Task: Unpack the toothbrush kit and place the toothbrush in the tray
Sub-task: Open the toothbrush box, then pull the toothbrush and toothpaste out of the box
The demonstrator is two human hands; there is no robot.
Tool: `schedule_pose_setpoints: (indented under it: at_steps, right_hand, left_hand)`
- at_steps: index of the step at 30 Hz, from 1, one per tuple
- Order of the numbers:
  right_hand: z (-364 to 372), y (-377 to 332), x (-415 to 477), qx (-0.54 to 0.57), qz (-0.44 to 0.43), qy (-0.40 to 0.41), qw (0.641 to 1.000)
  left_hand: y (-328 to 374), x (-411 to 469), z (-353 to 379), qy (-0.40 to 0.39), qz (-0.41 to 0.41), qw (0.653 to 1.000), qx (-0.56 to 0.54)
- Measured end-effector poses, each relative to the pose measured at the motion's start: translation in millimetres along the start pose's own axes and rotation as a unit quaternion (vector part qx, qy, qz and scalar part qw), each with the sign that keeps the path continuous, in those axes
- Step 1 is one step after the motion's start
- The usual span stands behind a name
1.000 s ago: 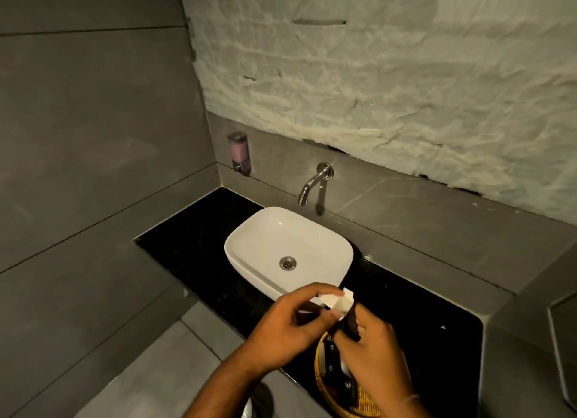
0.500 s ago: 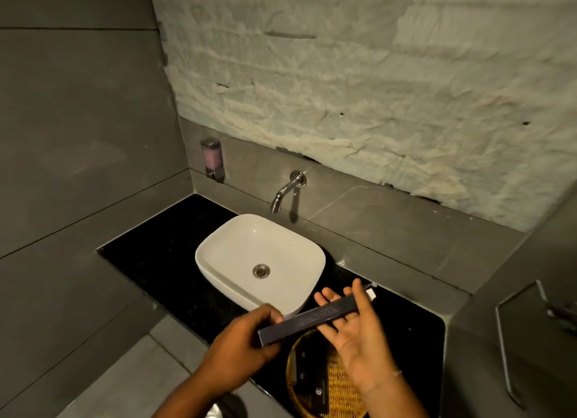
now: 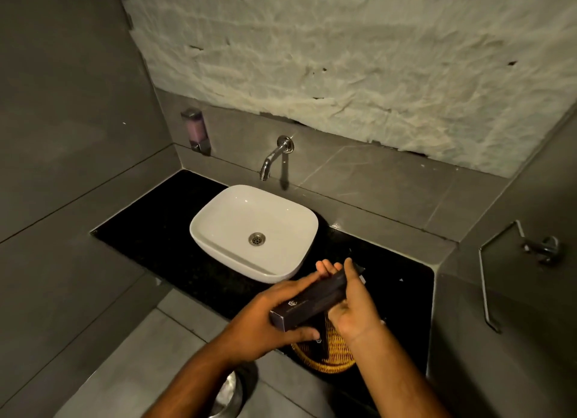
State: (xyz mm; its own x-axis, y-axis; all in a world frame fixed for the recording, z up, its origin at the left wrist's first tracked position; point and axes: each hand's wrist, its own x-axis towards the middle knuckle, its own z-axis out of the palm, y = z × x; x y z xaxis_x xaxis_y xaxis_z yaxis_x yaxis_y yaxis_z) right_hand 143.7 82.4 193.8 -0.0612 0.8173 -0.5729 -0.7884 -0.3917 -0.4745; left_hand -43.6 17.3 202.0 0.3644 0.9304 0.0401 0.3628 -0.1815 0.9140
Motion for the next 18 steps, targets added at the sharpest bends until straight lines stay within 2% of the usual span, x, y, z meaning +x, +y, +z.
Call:
schedule_pose_setpoints:
  at_steps: [4,7,11,15,18]
  right_hand:
    - [-3,-2,-2,-0.023,0.013,0.016,1.000]
    - [-10,-6,-2,-0.037,0.039,0.038,0.998]
    - [-21,2,0,-0.084,0.026,0.062,0.994]
    - [-24,17,-4,-0.021,0.075,0.029,0.997]
    - [-31,22,-1,0.003,0.082,0.017,0.996]
  left_hand:
    - [4,4,5,0.075,0.001,0.997,-0.021]
    - [13,8,-5,0.076,-0.010,0.995,-0.070]
    - [26,17,-17,0.084,-0.012,0.994,-0.069]
    - [37,27,-18,0.110,0.015,0.992,-0.057]
    - [42,30,-18,0.158,0.022,0.987,-0.037]
